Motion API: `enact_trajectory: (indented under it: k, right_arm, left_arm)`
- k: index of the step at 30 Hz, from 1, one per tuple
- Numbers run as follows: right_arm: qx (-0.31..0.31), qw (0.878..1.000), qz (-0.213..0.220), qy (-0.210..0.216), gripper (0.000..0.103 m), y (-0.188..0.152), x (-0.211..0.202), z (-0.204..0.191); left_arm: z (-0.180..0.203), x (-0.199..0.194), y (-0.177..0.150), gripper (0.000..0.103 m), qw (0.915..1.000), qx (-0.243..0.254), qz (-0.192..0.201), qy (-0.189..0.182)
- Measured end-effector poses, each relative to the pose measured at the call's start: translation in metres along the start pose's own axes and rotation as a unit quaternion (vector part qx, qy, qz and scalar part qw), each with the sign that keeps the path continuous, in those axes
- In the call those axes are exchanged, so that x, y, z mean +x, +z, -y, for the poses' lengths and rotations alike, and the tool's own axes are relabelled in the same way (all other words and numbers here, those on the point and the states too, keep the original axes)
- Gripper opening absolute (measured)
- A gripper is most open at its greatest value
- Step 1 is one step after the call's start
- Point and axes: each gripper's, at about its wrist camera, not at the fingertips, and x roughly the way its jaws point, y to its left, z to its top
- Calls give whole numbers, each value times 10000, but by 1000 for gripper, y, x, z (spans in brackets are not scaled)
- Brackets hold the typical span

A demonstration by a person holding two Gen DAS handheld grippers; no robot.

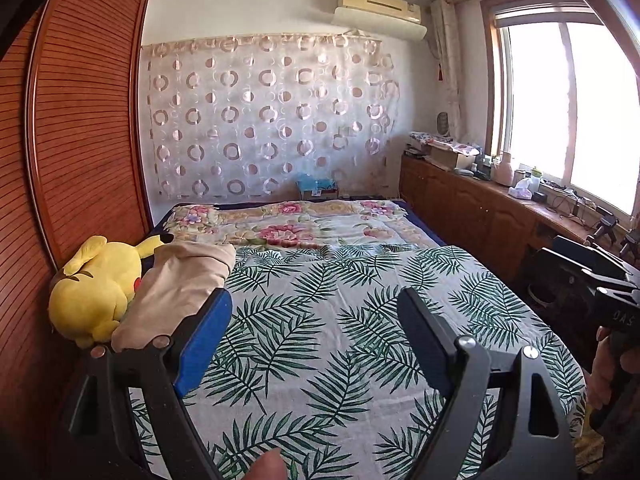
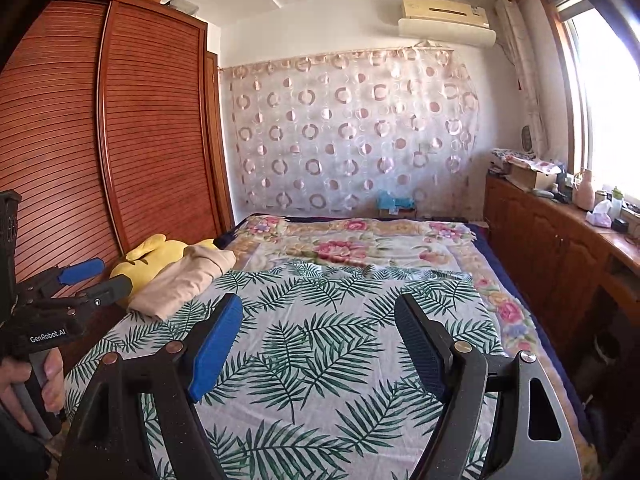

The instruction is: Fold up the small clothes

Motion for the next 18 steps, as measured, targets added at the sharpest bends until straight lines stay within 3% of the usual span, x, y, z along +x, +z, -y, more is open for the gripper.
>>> enact_trajectory:
  k: [18]
  right_arm:
    - [44, 10000, -9, -68, 80, 3, -7, 6]
  left_arm:
    - [-1, -4, 1, 85, 9998, -64, 98, 153]
